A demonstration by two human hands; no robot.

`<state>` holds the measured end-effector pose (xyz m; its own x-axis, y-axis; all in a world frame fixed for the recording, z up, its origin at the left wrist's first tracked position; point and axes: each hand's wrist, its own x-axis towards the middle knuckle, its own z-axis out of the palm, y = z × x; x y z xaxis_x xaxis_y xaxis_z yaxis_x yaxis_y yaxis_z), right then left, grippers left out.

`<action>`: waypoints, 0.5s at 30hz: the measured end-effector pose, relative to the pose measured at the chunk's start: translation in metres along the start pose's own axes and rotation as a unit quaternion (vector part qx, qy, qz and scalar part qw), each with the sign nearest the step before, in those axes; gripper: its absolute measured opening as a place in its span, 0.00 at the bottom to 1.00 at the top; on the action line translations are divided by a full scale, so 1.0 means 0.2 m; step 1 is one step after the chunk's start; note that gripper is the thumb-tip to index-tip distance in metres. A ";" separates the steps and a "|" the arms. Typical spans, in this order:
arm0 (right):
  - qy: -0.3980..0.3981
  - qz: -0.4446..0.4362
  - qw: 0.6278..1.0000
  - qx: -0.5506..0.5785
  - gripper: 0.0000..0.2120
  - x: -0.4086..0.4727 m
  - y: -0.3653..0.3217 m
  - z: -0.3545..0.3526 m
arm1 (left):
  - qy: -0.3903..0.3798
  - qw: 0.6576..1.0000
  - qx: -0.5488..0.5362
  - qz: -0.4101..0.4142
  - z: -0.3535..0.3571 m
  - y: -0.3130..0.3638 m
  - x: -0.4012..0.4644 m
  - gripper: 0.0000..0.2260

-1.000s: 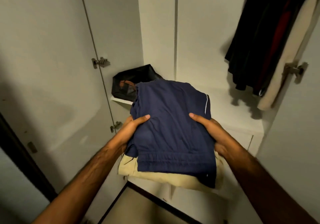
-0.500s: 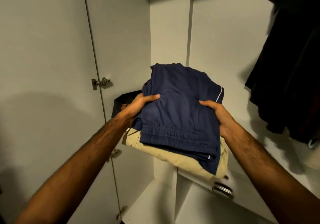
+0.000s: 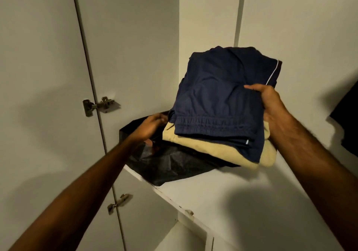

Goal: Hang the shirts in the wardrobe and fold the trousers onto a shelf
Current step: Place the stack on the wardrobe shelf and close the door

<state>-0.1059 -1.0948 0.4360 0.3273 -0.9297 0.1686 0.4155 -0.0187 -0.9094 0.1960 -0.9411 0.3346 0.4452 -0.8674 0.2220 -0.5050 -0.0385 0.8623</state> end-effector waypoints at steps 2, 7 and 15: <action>-0.001 0.002 1.000 -0.007 0.23 0.10 0.01 0.04 | -0.034 0.954 0.293 0.060 -0.01 -0.23 0.06 0.15; -0.020 0.005 1.000 0.022 0.11 0.31 0.03 0.12 | -0.175 0.788 0.589 0.027 0.08 -0.37 0.21 0.41; -0.088 0.042 0.994 0.051 0.21 0.52 0.22 0.24 | -0.148 0.726 0.651 0.165 0.04 -0.43 0.14 0.13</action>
<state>-0.0122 -1.1751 0.4324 0.5036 -0.8480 0.1648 0.4605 0.1022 -0.8817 0.2462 -0.9663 0.2620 0.0594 -0.9972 0.0450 -0.9051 -0.0728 -0.4189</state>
